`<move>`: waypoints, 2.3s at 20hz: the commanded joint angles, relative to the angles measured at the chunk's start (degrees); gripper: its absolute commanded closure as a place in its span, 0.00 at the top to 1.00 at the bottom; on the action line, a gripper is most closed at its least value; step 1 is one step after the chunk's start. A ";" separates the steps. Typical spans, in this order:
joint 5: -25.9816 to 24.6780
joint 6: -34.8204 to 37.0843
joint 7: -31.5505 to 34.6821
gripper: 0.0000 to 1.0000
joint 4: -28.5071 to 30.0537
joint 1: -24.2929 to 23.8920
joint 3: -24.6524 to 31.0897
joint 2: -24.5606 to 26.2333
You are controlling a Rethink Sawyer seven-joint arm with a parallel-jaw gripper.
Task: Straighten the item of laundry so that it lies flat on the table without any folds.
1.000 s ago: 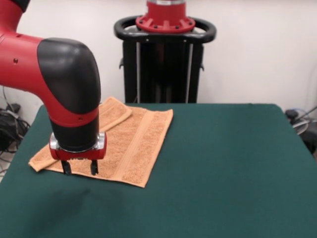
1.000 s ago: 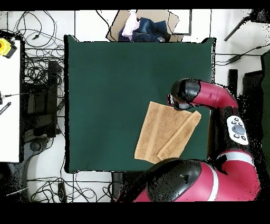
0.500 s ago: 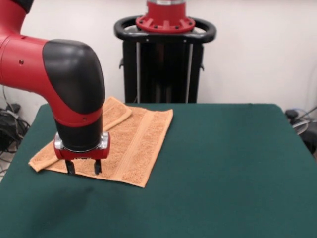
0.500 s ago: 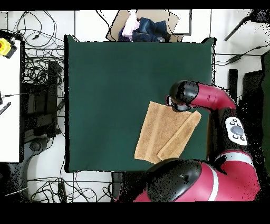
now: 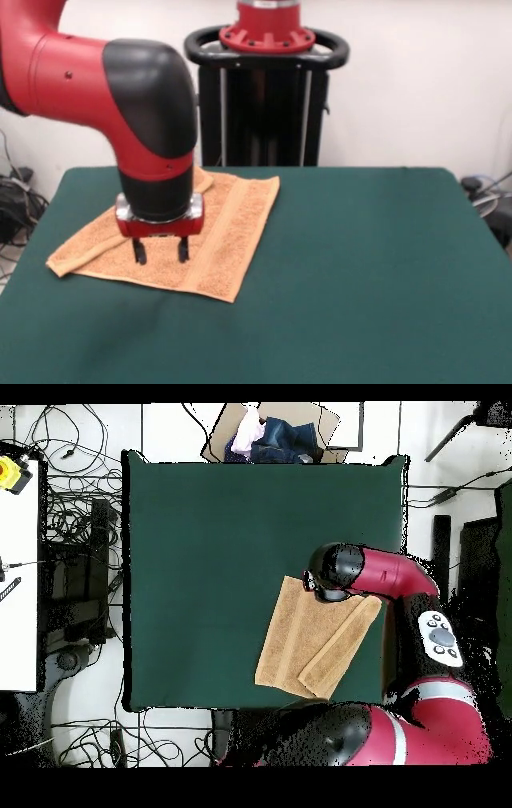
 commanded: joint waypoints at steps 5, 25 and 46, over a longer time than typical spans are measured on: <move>2.50 -7.21 12.50 1.00 7.59 5.76 1.87 -1.05; 1.48 -17.50 15.55 1.00 -0.93 11.19 -6.63 13.33; 2.18 -1.31 12.36 1.00 -5.84 16.46 -14.85 18.43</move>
